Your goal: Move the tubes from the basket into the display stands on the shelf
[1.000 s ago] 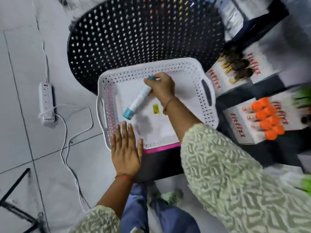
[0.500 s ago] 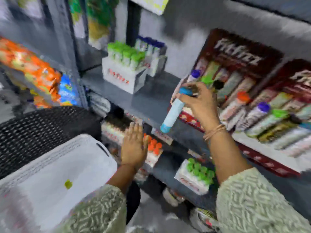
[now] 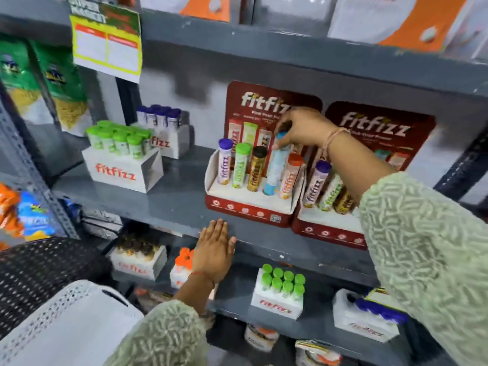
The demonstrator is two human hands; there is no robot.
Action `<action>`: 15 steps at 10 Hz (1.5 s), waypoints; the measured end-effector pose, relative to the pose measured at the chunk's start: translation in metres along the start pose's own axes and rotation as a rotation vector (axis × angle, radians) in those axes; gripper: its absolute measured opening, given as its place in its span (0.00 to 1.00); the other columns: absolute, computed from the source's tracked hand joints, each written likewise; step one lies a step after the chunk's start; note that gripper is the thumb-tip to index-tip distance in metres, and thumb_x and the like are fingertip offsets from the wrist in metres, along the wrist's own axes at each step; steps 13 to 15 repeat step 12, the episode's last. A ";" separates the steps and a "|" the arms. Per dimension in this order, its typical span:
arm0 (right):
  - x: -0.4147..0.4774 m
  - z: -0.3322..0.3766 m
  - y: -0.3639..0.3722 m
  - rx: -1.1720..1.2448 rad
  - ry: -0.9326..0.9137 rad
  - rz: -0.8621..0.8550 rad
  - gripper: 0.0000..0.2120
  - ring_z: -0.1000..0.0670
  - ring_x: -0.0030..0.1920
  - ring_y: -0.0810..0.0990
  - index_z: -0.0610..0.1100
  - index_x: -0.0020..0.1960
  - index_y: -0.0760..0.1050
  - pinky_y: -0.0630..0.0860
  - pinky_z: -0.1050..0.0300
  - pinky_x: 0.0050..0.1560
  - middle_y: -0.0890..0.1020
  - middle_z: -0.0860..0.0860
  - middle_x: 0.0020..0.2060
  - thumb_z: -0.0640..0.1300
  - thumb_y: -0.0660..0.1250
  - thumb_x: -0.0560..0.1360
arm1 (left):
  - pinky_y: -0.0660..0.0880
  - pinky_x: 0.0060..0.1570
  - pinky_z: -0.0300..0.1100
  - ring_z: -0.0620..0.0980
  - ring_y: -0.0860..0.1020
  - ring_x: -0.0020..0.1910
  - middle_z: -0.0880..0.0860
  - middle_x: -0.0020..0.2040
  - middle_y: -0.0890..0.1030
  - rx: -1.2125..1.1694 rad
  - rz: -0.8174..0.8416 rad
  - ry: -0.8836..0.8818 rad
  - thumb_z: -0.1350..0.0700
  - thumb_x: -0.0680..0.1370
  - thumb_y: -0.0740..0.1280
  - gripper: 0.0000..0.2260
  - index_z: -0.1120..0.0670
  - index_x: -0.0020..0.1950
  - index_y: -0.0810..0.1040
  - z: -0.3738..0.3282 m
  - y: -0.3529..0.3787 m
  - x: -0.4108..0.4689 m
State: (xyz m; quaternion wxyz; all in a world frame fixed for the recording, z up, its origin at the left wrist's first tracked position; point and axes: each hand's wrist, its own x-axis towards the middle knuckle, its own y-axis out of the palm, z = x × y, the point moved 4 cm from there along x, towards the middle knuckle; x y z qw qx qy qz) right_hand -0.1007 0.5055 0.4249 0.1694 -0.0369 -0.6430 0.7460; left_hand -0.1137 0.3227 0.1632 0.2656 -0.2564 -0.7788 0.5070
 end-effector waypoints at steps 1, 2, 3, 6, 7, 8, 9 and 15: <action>0.005 -0.004 0.000 -0.031 0.025 0.109 0.22 0.44 0.56 0.79 0.40 0.58 0.78 0.71 0.61 0.45 0.81 0.43 0.58 0.42 0.75 0.65 | 0.40 0.71 0.44 0.52 0.48 0.74 0.56 0.76 0.53 -0.020 -0.002 0.003 0.40 0.66 0.29 0.41 0.59 0.73 0.52 0.001 0.002 0.001; 0.009 -0.003 0.003 -0.089 0.023 0.135 0.22 0.43 0.56 0.78 0.39 0.59 0.77 0.73 0.56 0.52 0.81 0.42 0.58 0.42 0.75 0.66 | 0.40 0.71 0.44 0.52 0.48 0.74 0.55 0.76 0.53 -0.019 0.003 0.005 0.40 0.67 0.29 0.41 0.59 0.73 0.52 0.000 0.001 0.001; 0.012 -0.008 0.012 -0.131 0.043 0.122 0.21 0.42 0.54 0.79 0.37 0.56 0.78 0.71 0.57 0.46 0.82 0.41 0.55 0.45 0.74 0.66 | 0.40 0.70 0.43 0.51 0.47 0.74 0.55 0.76 0.53 0.010 0.021 0.000 0.40 0.68 0.30 0.39 0.59 0.74 0.51 0.000 0.001 0.001; 0.013 -0.014 0.028 -0.169 0.076 -0.014 0.21 0.47 0.44 0.73 0.39 0.51 0.77 0.69 0.56 0.42 0.80 0.43 0.50 0.55 0.68 0.70 | 0.39 0.69 0.42 0.51 0.48 0.74 0.54 0.76 0.53 0.030 0.008 0.001 0.43 0.74 0.34 0.32 0.58 0.74 0.51 0.000 0.001 0.000; 0.012 -0.014 0.031 -0.189 0.083 -0.022 0.20 0.47 0.44 0.73 0.40 0.50 0.77 0.69 0.55 0.42 0.79 0.44 0.47 0.56 0.68 0.70 | 0.39 0.70 0.42 0.51 0.47 0.74 0.54 0.76 0.52 0.041 0.022 -0.005 0.45 0.75 0.37 0.29 0.57 0.74 0.50 -0.001 0.000 -0.001; 0.009 -0.017 0.043 -0.263 0.079 0.010 0.21 0.43 0.45 0.75 0.39 0.46 0.76 0.69 0.55 0.43 0.80 0.41 0.48 0.58 0.69 0.69 | 0.40 0.71 0.43 0.51 0.47 0.74 0.54 0.76 0.52 0.043 0.026 -0.005 0.48 0.81 0.41 0.24 0.57 0.74 0.49 -0.001 0.000 -0.001; 0.005 -0.019 0.051 -0.269 0.102 -0.007 0.26 0.41 0.54 0.75 0.37 0.50 0.75 0.69 0.52 0.51 0.80 0.40 0.51 0.60 0.67 0.69 | 0.40 0.71 0.44 0.51 0.46 0.74 0.54 0.76 0.51 0.018 0.037 -0.006 0.50 0.82 0.46 0.23 0.58 0.74 0.49 -0.002 -0.002 -0.002; -0.068 -0.004 0.054 0.271 0.219 -0.481 0.20 0.44 0.60 0.73 0.43 0.59 0.77 0.69 0.50 0.60 0.80 0.45 0.57 0.53 0.67 0.72 | 0.40 0.71 0.44 0.50 0.45 0.74 0.54 0.76 0.49 -0.006 0.069 0.031 0.48 0.82 0.44 0.24 0.57 0.74 0.47 0.001 -0.002 -0.001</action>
